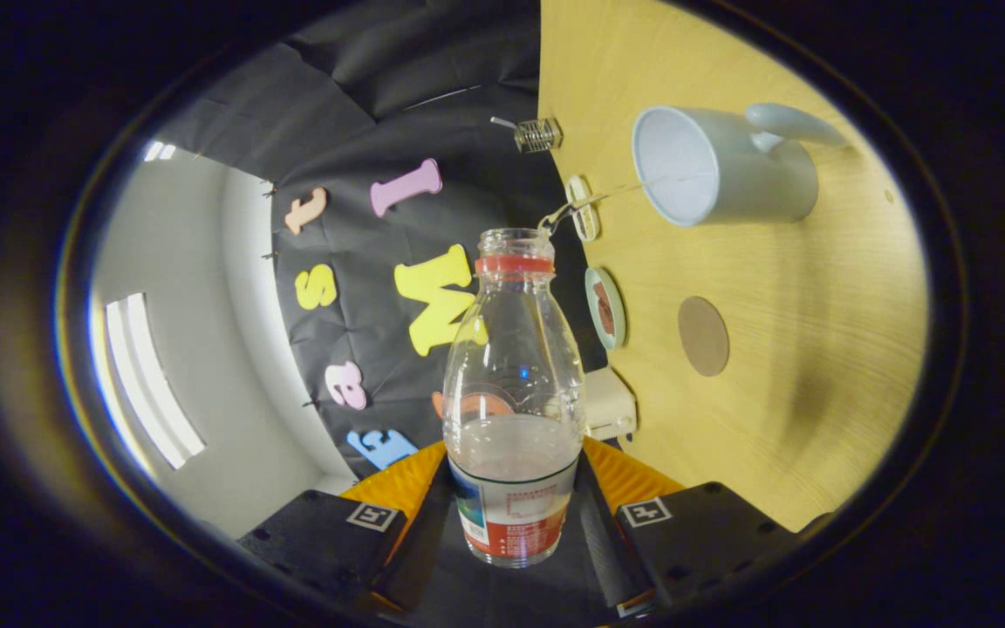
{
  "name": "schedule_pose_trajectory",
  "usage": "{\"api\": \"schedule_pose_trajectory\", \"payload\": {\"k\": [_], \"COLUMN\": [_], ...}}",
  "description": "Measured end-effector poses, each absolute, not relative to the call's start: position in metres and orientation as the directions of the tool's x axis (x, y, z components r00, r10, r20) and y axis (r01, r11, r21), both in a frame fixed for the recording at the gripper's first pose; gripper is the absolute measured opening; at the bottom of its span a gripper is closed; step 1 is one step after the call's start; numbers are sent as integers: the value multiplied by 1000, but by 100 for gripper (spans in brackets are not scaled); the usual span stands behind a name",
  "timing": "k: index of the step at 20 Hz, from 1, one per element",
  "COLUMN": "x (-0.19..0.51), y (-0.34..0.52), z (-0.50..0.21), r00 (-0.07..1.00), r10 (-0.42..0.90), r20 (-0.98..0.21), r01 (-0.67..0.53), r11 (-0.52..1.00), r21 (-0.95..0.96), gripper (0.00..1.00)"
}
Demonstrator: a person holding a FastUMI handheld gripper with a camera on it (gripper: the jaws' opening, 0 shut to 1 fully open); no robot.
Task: Take the bottle from table, then pour the juice into the cup, finally place the bottle on the coaster
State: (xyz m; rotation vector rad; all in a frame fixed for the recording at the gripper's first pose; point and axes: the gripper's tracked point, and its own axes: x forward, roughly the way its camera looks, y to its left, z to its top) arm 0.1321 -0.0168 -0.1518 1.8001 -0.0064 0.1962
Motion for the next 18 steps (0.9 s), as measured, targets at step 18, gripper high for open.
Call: {"api": "schedule_pose_trajectory", "payload": {"k": [18], "x": [136], "y": [-21], "z": [-118], "r00": [977], "r10": [100], "r20": [190], "r01": [-145], "r11": [-350], "r21": [926], "gripper": [78]}}
